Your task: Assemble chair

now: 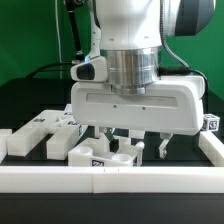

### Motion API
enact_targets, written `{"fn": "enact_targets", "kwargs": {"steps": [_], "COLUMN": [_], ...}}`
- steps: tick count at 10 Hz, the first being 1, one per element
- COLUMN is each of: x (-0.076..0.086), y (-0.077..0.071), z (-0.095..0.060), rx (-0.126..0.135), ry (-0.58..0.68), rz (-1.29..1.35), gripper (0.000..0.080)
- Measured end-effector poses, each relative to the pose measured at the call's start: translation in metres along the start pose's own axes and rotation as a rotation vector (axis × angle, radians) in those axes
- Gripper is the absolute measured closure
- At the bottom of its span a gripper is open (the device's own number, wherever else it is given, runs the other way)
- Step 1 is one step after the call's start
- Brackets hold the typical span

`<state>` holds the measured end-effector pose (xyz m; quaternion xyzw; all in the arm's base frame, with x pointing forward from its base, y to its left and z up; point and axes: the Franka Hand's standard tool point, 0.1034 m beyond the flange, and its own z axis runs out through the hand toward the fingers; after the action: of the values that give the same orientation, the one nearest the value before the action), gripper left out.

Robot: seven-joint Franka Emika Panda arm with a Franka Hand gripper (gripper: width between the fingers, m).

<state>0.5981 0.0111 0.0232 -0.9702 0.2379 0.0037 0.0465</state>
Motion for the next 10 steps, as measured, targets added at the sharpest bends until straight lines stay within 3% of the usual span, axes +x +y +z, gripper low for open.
{"fn": "enact_targets", "kwargs": {"steps": [3, 5, 6, 7, 8, 10], "x": [-0.0041, -0.0047, -0.0047, -0.0048, -0.0048, -0.0047], "y": [-0.0028, -0.0027, -0.0028, -0.0028, -0.0029, -0.0029], "z": [0.0049, 0.0062, 0.0062, 0.0063, 0.0062, 0.0062], "rx": [-0.001, -0.002, -0.002, -0.002, -0.002, -0.002], "ry": [0.005, 0.003, 0.003, 0.003, 0.003, 0.003], "rz": [-0.018, -0.024, -0.024, -0.025, -0.026, -0.026], "gripper": [0.0150, 0.0396, 0.0396, 0.0610, 0.0732, 0.0766]}}
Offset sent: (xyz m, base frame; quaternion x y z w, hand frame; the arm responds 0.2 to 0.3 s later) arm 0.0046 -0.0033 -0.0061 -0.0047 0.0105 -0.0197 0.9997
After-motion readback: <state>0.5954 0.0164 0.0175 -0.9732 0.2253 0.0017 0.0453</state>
